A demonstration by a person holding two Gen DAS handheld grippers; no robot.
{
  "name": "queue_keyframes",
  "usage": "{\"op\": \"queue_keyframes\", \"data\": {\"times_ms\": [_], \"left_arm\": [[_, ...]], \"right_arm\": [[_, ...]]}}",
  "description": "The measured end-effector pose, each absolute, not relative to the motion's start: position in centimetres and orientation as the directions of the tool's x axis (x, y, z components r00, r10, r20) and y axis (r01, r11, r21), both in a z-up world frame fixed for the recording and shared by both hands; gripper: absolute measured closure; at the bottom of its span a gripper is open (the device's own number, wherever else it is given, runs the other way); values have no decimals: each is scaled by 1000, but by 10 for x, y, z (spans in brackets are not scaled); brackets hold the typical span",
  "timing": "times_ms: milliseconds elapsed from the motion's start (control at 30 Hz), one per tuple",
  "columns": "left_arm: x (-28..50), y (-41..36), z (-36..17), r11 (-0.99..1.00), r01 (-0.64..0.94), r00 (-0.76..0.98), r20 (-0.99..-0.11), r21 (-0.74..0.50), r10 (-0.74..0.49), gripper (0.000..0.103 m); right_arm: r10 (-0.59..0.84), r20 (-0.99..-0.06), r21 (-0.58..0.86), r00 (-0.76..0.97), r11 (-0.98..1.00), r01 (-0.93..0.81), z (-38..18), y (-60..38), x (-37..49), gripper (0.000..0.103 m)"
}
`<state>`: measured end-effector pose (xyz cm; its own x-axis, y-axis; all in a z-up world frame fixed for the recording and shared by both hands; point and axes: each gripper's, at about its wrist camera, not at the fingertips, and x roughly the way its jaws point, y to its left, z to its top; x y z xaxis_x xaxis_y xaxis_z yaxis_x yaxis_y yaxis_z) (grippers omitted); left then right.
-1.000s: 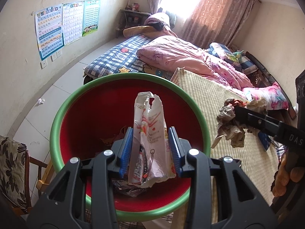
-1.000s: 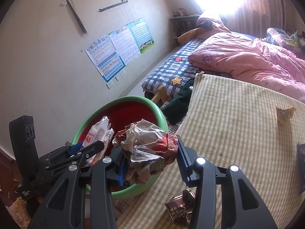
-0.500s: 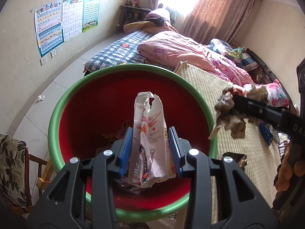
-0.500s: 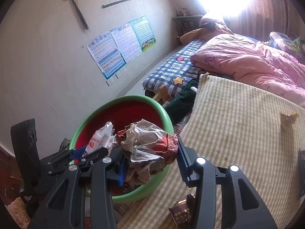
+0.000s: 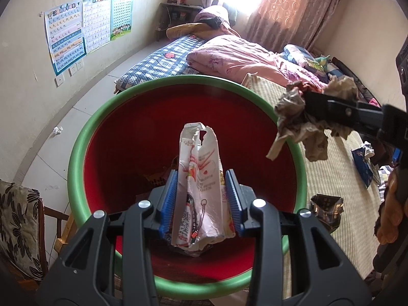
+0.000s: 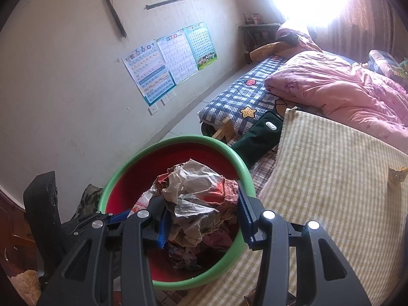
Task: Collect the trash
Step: 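Carry the paper packet with the left tool and crumpled wrapper with the right tool over the red tub, then open both tools over the tub to drop the wrappers, then grasp the brown wrapper with the left tool while the right tool grasps the blue Oreo bag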
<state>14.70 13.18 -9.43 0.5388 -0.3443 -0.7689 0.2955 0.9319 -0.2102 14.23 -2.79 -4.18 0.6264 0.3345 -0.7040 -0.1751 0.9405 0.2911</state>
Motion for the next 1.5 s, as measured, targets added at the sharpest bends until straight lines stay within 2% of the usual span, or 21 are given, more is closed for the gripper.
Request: {"op": "queue_keyframes", "data": {"times_ms": [867, 967, 1033, 1100, 1233, 1500], "left_arm": [[151, 134, -96, 923, 323, 532, -766, -210, -361, 65], [150, 135, -96, 927, 312, 542, -763, -206, -352, 60], [148, 133, -93, 930, 310, 556, -756, -198, -346, 50], [144, 133, -91, 934, 304, 575, -746, -187, -336, 38], [142, 136, -90, 944, 272, 582, -750, -186, -315, 37], [131, 130, -77, 957, 213, 628, -723, -196, -288, 37]], "right_arm": [[326, -704, 282, 631, 944, -173, -44, -10, 164, 59], [334, -697, 288, 634, 941, -178, -42, -8, 166, 58], [352, -681, 305, 642, 934, -189, -40, -8, 166, 46], [375, -662, 323, 649, 924, -205, -37, -9, 163, 40], [386, -644, 330, 661, 919, -215, -31, -14, 155, 36], [313, -657, 325, 686, 938, -118, -33, -76, 122, 34]]}}
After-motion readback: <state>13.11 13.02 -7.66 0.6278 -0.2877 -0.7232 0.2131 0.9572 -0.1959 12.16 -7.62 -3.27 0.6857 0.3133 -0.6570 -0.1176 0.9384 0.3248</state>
